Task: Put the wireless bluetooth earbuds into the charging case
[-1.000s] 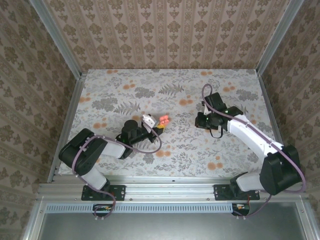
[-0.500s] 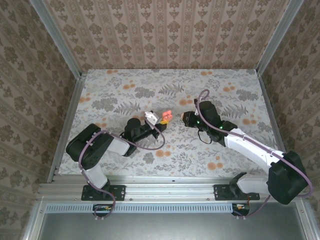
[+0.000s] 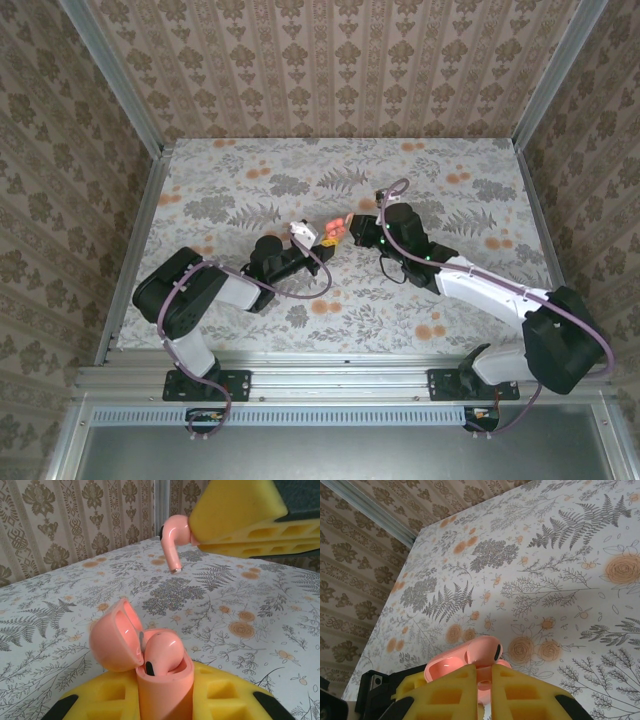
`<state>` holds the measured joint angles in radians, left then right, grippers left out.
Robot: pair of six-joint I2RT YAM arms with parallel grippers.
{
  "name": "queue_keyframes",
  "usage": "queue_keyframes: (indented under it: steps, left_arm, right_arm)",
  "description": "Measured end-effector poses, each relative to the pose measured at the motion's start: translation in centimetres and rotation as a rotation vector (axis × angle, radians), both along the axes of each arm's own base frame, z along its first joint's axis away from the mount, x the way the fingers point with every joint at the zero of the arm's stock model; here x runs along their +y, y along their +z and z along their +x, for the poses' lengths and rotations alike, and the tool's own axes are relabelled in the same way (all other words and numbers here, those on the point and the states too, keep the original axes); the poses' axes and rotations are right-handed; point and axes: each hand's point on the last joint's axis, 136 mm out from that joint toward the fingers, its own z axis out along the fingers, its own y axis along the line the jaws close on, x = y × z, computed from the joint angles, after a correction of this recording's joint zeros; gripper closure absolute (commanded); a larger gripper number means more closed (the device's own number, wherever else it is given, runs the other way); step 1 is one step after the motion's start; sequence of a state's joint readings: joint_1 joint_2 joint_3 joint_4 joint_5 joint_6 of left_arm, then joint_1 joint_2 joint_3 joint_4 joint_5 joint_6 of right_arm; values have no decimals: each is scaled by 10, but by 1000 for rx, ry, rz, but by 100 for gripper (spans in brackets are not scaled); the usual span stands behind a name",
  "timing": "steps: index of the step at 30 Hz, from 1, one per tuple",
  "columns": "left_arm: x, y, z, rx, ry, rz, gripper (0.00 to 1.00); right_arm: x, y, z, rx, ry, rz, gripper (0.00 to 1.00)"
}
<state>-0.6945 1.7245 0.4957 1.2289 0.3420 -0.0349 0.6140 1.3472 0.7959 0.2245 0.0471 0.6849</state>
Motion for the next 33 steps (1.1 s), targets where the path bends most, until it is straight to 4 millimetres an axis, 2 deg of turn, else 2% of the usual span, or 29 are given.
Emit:
queue_keyframes:
  steps: [10,17,33]
  left_arm:
    - [0,2,1,8,4,-14,91]
    - [0,4,1,4,8,-18,92]
    - [2,10,3,-10,26,-28,91]
  right_arm:
    - [4,-7,6,-2,-2,1,87]
    - [8,-29,10,34,1,-25,88]
    - [10,-31,10,36,4,-27,88]
